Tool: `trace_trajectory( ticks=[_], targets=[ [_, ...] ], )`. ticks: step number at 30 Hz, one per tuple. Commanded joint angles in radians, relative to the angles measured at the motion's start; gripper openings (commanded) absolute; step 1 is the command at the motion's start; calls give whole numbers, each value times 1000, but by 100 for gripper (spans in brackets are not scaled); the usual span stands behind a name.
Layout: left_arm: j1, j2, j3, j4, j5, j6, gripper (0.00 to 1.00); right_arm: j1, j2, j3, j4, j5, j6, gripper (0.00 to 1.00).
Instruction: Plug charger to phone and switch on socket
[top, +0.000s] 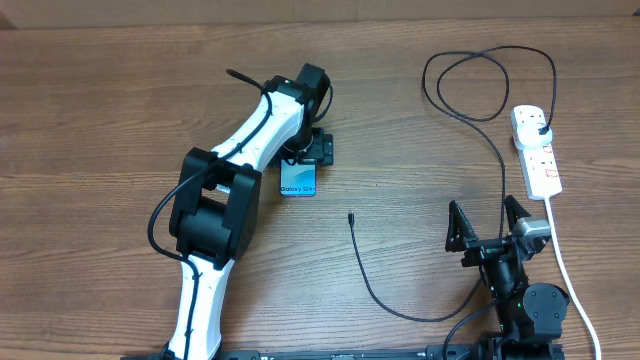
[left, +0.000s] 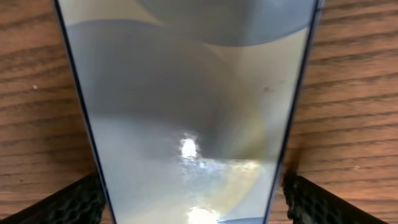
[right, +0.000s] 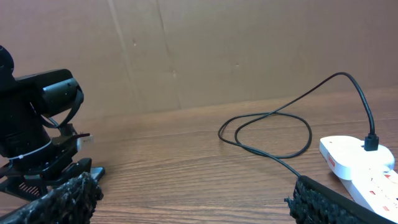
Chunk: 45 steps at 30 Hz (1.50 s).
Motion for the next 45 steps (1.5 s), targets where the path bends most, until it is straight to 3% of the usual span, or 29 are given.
trace_trajectory(
  ticks=[1, 5, 8, 14, 26, 40, 45],
  targets=[
    [-2, 18, -28, -3, -17, -18, 95, 5, -9, -11, 3, 13, -2, 100],
    [-2, 18, -50, -3, -17, -18, 100, 5, -9, -11, 3, 13, -2, 100],
    [-2, 18, -62, 2, -17, -18, 88, 5, -9, -11, 3, 13, -2, 100],
    [1, 14, -55, 20, -15, -18, 76, 5, -9, -11, 3, 13, -2, 100],
    [26, -12, -9, -11, 61, 8, 75, 5, -9, -11, 3, 13, -2, 100],
    [125, -33, 161, -235, 382, 126, 75, 5, -9, -11, 5, 6, -1, 100],
    [143, -33, 220, -304, 522, 182, 76, 5, -9, -10, 60, -171, -1, 100]
  ],
)
